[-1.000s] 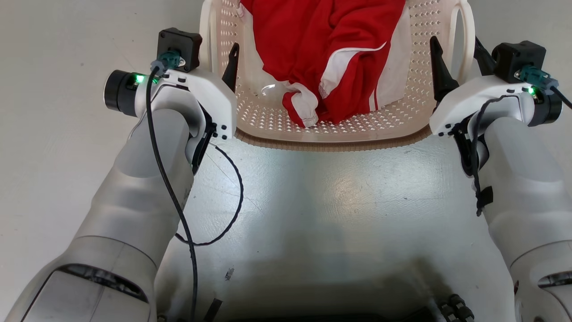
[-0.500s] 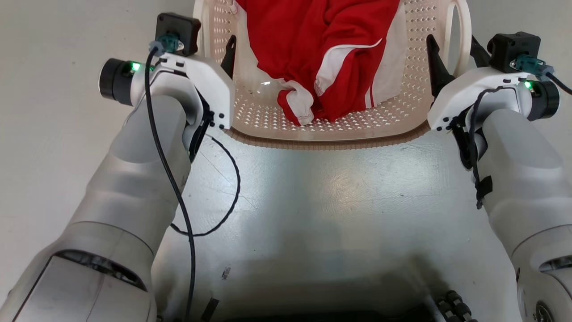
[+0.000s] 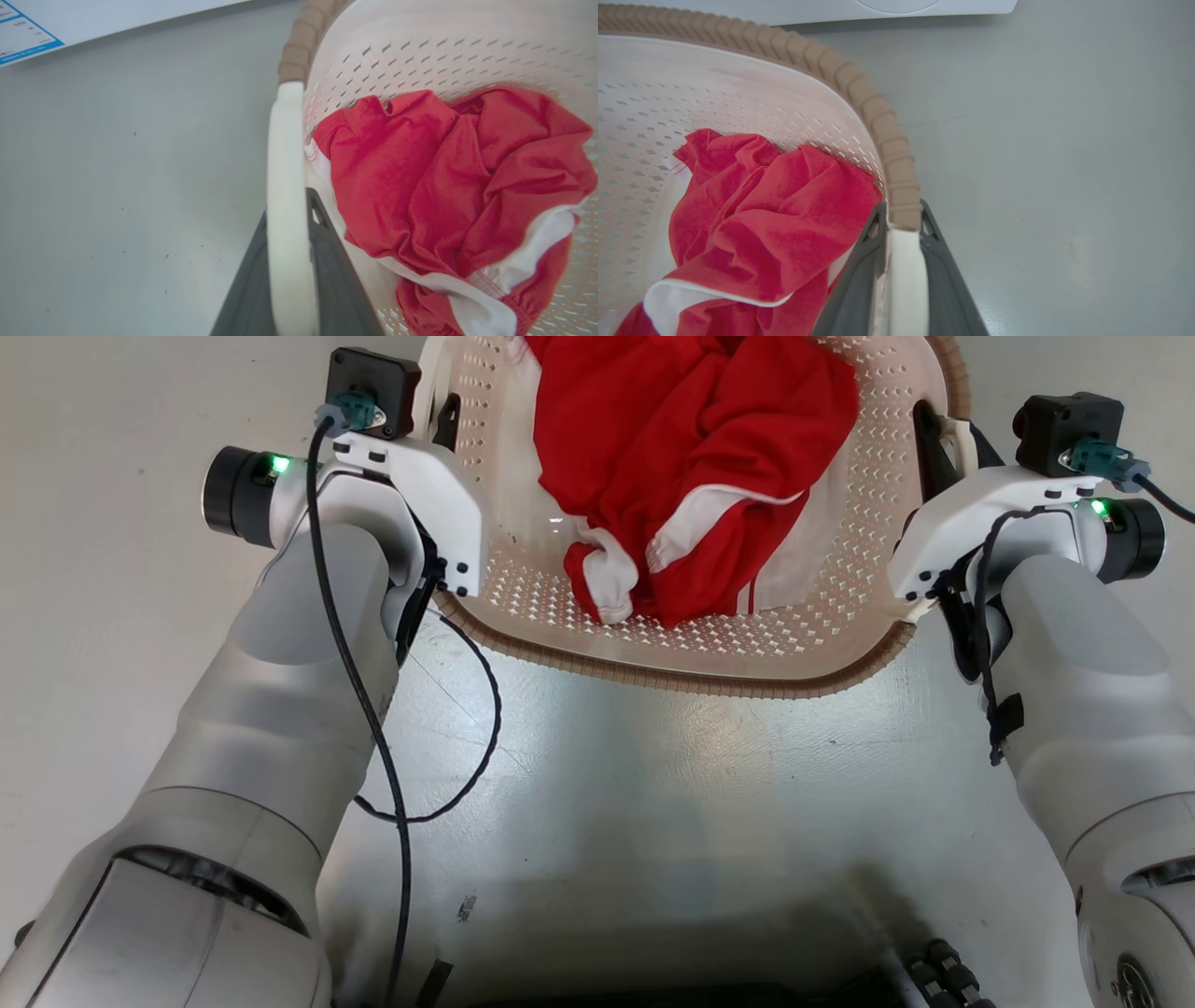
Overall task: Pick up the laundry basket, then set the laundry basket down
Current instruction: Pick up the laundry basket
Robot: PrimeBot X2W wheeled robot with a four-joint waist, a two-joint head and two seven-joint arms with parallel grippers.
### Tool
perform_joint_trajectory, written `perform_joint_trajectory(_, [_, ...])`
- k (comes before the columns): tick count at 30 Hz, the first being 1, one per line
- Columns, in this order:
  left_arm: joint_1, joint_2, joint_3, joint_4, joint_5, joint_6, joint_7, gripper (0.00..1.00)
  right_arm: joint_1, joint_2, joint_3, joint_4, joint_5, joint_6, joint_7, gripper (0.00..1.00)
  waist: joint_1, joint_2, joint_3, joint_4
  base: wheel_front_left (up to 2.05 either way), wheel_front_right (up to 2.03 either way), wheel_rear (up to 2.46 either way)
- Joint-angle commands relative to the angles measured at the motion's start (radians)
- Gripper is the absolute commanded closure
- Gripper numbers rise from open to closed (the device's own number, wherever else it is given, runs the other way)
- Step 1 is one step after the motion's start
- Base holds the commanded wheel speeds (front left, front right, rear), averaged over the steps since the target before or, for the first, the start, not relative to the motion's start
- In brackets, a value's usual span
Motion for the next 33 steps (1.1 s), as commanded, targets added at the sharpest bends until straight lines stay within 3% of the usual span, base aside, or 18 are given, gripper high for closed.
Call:
perform_joint_trajectory(1, [0.006,0.023,0.001,-0.004,-0.002,-0.005,0.0,1.0,0.023,0.022,0.016,-0.001,-0.003,0.008,-0.01,1.0,-0.0001,0.0,-0.002,0.001,0.0,0.0,0.0])
perform_joint_trajectory(20, [0.072,0.023,-0.061,-0.012,-0.099,0.006,0.069,1.0,0.055,0.028,0.059,0.027,-0.006,0.008,0.038,1.0,-0.0001,0.0,-0.092,0.026,0.0,0.0,0.0])
perform_joint_trajectory(33, [0.158,0.023,-0.106,-0.022,-0.182,0.009,0.101,1.0,0.103,0.03,0.178,0.03,0.059,0.008,0.116,1.0,-0.0001,0.0,-0.227,0.059,0.0,0.0,0.0])
